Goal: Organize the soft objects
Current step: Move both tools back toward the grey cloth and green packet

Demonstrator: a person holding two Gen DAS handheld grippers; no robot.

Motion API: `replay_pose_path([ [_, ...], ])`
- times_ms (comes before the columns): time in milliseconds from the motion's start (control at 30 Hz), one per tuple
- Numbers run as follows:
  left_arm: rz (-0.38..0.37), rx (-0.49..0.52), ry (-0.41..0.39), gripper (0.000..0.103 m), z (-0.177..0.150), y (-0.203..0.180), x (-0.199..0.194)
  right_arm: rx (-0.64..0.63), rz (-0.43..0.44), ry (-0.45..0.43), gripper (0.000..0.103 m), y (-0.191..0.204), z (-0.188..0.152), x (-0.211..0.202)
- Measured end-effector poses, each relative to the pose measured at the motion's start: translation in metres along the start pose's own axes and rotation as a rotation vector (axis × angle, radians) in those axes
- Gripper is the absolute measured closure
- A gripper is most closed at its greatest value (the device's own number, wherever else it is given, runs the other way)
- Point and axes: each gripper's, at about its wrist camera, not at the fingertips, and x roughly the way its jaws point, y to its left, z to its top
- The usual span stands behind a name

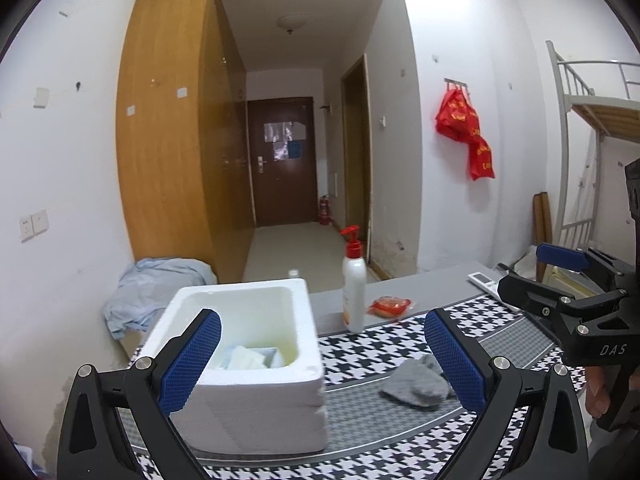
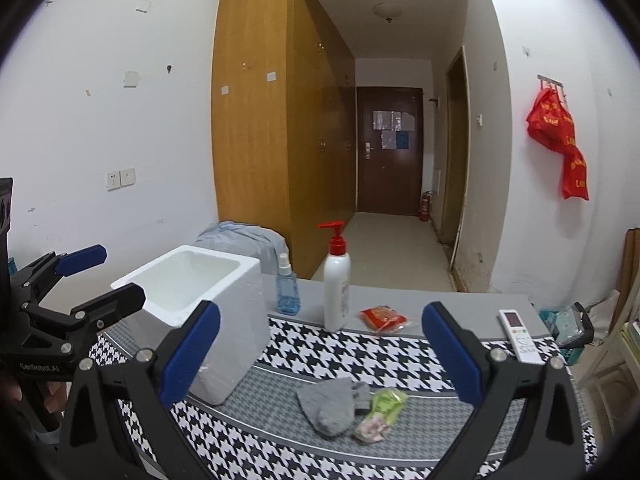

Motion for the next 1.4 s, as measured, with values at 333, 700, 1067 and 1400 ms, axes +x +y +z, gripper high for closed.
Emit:
replay_pose_path([
  [333,-0.042,0.012,0.011,0.001,-0.004,-0.016,0.007,0.03,-0.032,-0.006,0.001,-0.017,-0.012,-0.013],
  [700,-0.101,0.0,0.024,0.001,-0.019,-0.028,0.014,0.034,-0.057,0.001,0.001,-0.025,-0.024,-0.014],
  [1067,-0.12,0.007,0.03,0.001,-0.027,-0.038,0.021,0.062,-0.068,0.014,0.001,-0.035,-0.04,-0.018],
  [1400,-0.141,0.012,0.066,0.001,-0.036,-0.05,0.032,0.068,-0.091,0.045,0.001,-0.041,-0.054,-0.015],
])
